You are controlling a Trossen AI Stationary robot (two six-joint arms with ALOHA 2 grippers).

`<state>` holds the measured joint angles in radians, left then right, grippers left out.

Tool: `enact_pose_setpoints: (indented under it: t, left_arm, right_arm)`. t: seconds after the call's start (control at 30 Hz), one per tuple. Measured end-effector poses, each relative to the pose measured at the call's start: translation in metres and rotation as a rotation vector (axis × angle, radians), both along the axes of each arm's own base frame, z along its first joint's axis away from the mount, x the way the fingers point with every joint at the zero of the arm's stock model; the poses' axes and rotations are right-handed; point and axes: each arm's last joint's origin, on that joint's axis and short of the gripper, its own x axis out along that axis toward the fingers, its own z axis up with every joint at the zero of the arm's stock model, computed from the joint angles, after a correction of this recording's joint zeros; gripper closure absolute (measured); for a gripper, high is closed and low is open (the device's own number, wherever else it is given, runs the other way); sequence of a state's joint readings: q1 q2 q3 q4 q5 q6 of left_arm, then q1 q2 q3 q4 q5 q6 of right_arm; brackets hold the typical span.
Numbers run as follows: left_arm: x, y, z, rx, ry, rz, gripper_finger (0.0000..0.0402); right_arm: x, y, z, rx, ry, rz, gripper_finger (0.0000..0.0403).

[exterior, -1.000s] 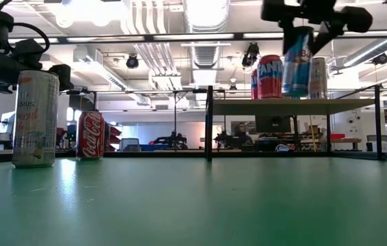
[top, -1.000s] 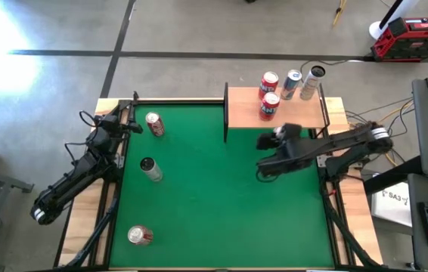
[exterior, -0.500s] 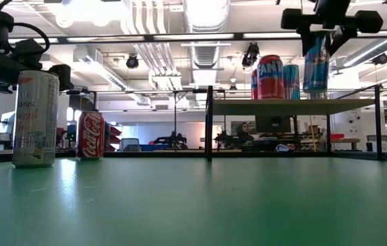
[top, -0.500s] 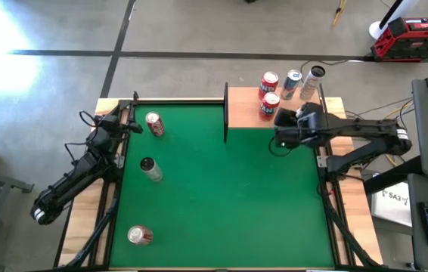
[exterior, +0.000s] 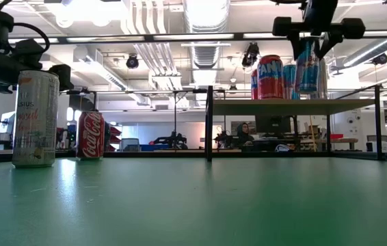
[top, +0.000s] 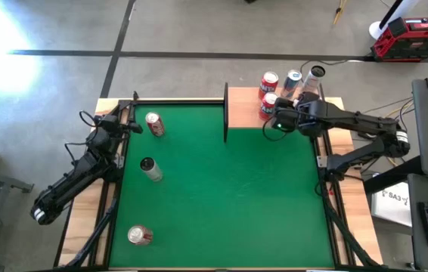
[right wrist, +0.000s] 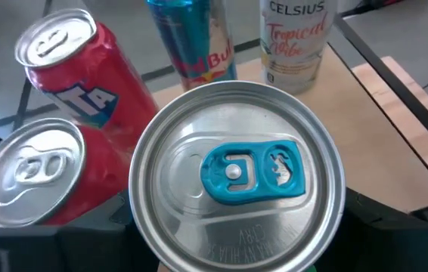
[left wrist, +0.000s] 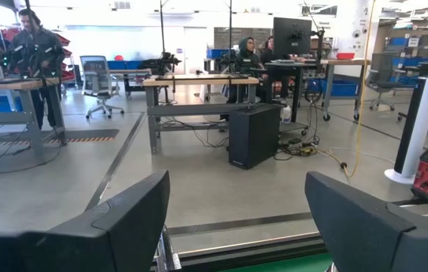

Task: Place canned beverage on shelf
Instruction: Put the blue soda can on the shelf aligned with the other blue soda can

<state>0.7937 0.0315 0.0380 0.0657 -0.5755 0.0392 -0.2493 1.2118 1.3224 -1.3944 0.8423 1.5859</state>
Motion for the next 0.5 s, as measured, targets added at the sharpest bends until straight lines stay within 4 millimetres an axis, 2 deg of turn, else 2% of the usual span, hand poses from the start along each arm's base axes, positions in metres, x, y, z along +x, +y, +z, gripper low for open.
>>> enact_pose_setpoints:
  t: [0.5]
  left_arm:
    - [0.0,0.0,0.0,0.0,0.0,0.0,0.0108]
  right_arm:
    - [0.0,-0.023,-0.003,0.042,0.013,0.015,0.017]
